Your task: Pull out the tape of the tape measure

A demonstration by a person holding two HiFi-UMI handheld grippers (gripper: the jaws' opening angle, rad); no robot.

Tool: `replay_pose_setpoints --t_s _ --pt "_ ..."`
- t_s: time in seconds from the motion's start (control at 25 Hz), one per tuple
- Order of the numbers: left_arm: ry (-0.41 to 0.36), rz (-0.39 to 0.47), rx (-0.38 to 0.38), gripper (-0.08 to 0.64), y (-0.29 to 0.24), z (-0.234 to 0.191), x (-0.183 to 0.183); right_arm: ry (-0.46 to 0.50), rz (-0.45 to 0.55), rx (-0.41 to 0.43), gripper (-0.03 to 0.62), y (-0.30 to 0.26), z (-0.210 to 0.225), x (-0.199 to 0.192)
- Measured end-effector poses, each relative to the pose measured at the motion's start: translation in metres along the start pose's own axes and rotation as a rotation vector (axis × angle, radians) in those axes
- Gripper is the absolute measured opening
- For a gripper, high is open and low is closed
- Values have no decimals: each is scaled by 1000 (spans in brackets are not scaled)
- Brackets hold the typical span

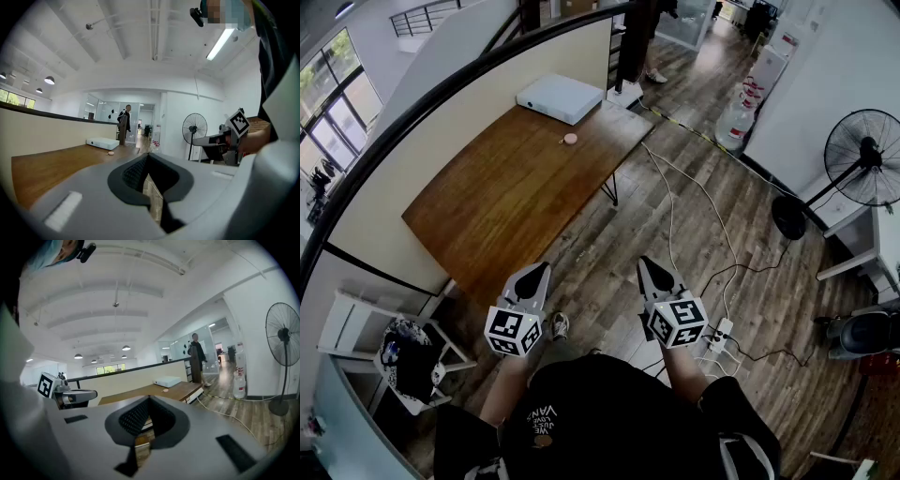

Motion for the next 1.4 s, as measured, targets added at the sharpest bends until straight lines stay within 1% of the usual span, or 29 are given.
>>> replay_pose_setpoints --t_s 0.16,0.28,0.4,0.52,0.56,0.6,0.64,0.68,0.72,0.88,1.04,1.4 --pt "0 6 10 11 -4 2 0 -2 4 4 12 -1 5 0" --pt "7 26 15 12 -5 4 1 -9 18 33 12 -2 7 0" --pt "15 41 1 15 -8 4 4 -15 40 32 14 -7 10 3" --pt "10 46 -2 19 -16 -5 8 -35 49 37 15 -18 14 6" --pt "8 43 -3 49 -22 -9 9 -37 54 35 18 -23 17 7" --pt "9 39 -5 123 -29 -15 10 -37 60 32 27 -29 20 9" --pt "11 36 -8 175 -38 -21 11 -38 66 28 55 -35 23 12" --pt "11 33 -13 179 -47 -27 12 -39 67 24 127 -42 28 14" --pt "11 31 -18 179 -56 -33 13 -40 63 21 168 -50 32 16" --pt "3 25 -38 210 -92 -59 24 -33 44 12 181 -85 45 29" --pt "1 18 -49 230 -127 -96 34 -25 37 6 192 -132 53 44" --pt "-31 -33 -72 242 -183 -171 47 -41 8 -5 193 -231 65 66"
Point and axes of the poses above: the fingertips, and each gripper's own axes: y backward along the fingers, z to its right, x out of its top, the point moved 3 cm from there along y, backward along the fingers, and after that the axes turned 5 degrees about -z, right-handed, at the moved point
